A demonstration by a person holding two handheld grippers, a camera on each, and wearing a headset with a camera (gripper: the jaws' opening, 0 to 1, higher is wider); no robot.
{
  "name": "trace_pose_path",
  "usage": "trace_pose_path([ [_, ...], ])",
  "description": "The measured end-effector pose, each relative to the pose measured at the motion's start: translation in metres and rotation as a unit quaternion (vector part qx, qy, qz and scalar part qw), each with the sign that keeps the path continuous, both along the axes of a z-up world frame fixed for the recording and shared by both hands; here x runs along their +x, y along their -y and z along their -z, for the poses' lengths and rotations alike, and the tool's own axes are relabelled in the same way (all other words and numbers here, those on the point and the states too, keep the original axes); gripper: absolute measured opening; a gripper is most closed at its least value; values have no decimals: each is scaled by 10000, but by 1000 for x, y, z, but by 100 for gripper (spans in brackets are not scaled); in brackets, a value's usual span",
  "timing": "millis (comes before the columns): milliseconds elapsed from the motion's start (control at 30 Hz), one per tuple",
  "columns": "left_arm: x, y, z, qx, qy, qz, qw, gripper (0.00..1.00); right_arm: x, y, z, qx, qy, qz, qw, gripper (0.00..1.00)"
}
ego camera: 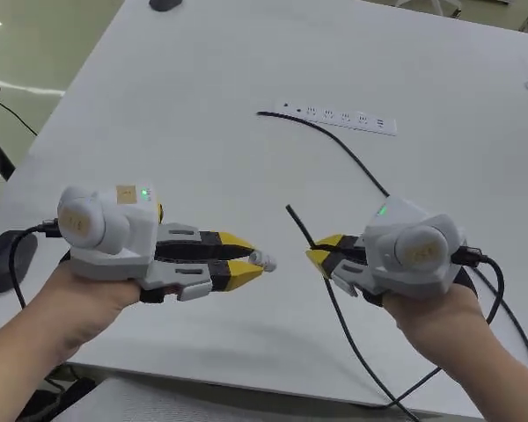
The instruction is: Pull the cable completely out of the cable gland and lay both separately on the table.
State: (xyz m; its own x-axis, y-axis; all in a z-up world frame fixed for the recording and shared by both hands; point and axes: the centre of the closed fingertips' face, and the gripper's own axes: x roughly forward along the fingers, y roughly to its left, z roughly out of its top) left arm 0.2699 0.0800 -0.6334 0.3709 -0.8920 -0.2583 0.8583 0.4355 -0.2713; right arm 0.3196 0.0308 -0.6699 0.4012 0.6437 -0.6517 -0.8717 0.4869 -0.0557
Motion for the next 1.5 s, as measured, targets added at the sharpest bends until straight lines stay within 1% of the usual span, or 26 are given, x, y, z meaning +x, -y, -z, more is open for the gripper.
trace_pose_path([
  [133,0,-6,3,-5,51,5,10000,15,6,-11,1,-35,2,-48,10000,0],
  [200,1,-12,8,12,75,-12,10000,15,10,-17,3,-32,-30,-57,10000,0],
  [267,1,-16,10,-34,21,-48,10000,15,12,-21,6,-81,-47,-66,9999,0],
  [400,1,-24,16,-107,-2,-107,9999,15,21,-29,10,-142,-20,-75,9999,0],
  [567,0,-35,30,-102,-68,-174,9998,15,29,-40,16,-194,-44,-79,9998,0],
  [700,-3,-39,37,-54,-114,-178,9998,15,35,-53,25,-279,-50,-130,9995,0],
  [767,-4,-43,41,-71,-137,-221,9996,15,36,-57,29,-310,-72,-160,9994,0],
  [900,-4,-52,56,-53,-196,-285,9994,15,40,-71,36,-342,-188,-226,9990,0],
  [933,-5,-55,60,-42,-239,-293,9993,15,41,-74,37,-348,-202,-245,9989,0],
  [1033,-6,-58,65,-36,-249,-318,9992,15,41,-85,45,-396,-241,-378,9982,0],
  [1100,-5,-61,68,-73,-273,-352,9990,15,39,-91,51,-503,-252,-486,9972,0],
  [1167,-4,-64,70,-85,-252,-380,9989,15,36,-96,57,-603,-258,-578,9962,0],
  [1267,-2,-68,80,-82,-282,-406,9987,15,33,-104,68,-689,-307,-704,9947,0],
  [1300,-2,-68,85,-83,-342,-403,9986,15,33,-105,70,-706,-325,-719,9944,0],
  [1333,-2,-69,88,-65,-364,-401,9985,15,32,-106,76,-765,-352,-761,9935,0],
  [1433,-1,-70,98,-60,-419,-423,9982,15,30,-111,86,-861,-367,-916,9914,0],
  [1500,-1,-69,104,-70,-436,-444,9980,15,29,-114,92,-966,-322,-1065,9891,0],
])
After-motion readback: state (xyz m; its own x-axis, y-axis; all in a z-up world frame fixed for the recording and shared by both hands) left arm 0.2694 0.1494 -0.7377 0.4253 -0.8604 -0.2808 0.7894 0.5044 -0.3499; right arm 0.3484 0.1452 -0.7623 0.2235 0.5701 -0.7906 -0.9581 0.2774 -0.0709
